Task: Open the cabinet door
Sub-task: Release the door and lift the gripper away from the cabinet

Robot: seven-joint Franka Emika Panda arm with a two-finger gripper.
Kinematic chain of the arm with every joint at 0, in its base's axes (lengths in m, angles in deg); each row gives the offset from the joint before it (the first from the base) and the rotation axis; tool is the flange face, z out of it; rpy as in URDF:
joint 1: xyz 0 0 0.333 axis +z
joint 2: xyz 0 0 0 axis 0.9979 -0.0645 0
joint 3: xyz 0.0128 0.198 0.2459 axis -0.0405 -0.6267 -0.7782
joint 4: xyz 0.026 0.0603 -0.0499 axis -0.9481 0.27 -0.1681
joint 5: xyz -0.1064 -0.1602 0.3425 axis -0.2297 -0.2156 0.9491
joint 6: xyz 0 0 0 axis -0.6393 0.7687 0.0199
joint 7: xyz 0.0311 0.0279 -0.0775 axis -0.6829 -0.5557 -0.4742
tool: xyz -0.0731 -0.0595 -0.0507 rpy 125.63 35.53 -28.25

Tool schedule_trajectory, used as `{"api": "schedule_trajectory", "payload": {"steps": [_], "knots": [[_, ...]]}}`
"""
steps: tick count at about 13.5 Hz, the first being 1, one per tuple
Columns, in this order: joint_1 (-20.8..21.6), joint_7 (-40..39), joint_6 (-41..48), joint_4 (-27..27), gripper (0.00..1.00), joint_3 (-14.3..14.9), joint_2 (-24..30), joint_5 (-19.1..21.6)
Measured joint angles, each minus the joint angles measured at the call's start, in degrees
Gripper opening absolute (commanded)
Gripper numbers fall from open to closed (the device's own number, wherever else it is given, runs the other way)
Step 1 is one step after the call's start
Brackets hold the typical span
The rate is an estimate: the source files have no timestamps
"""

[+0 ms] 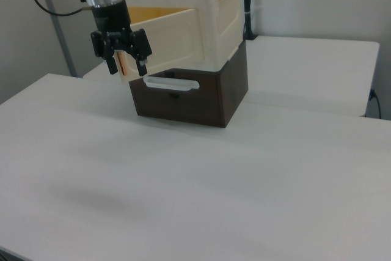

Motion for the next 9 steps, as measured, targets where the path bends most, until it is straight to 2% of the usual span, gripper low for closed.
{"api": "schedule_trajectory", "payload": {"steps": [5, 9], "knots": [[-1.71, -1.69, 3.78, 5.08, 1.00, -0.01, 5.13, 0.12], [-3.37, -1.69, 3.73, 6.56, 1.00, 0.00, 6.40, 0.79]]}}
